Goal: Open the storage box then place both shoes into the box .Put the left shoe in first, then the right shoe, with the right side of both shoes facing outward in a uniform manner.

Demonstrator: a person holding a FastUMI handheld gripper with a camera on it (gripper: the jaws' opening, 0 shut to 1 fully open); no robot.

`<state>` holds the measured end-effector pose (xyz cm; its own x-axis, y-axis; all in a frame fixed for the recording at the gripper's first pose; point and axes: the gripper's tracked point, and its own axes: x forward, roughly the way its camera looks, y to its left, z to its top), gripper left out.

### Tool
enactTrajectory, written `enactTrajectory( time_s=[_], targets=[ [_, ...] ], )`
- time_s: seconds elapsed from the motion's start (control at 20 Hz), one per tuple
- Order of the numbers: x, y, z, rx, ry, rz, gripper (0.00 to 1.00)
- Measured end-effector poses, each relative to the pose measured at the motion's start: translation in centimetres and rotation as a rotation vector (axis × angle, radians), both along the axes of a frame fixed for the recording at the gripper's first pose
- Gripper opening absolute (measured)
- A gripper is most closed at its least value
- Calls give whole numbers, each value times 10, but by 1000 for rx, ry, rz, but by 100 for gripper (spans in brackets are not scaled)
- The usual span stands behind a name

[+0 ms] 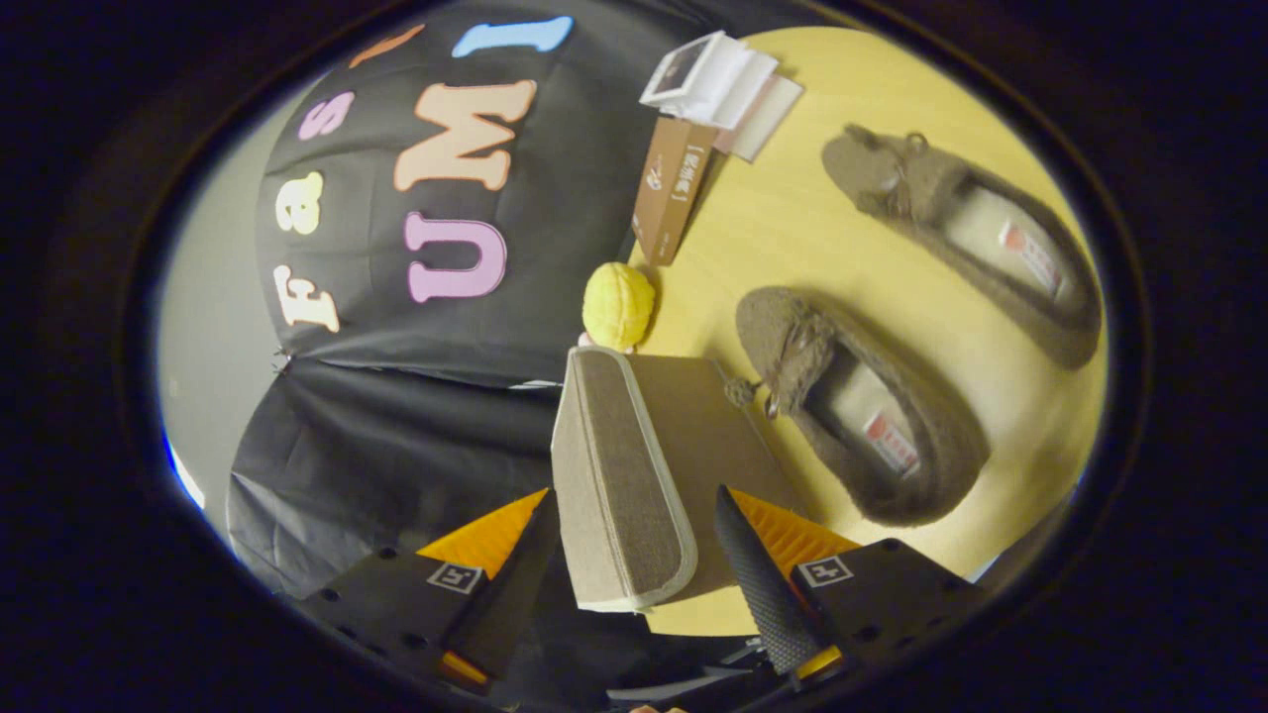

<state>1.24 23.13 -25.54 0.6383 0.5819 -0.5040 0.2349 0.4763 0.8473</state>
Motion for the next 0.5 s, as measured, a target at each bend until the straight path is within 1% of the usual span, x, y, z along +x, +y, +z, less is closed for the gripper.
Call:
enactTrajectory(
  time_s=[0.35, 0.5],
  targets=[
    [-8, 31, -28, 102, 102, 47, 99],
    [-5, 32, -23, 191, 129, 17, 99]
  ],
)
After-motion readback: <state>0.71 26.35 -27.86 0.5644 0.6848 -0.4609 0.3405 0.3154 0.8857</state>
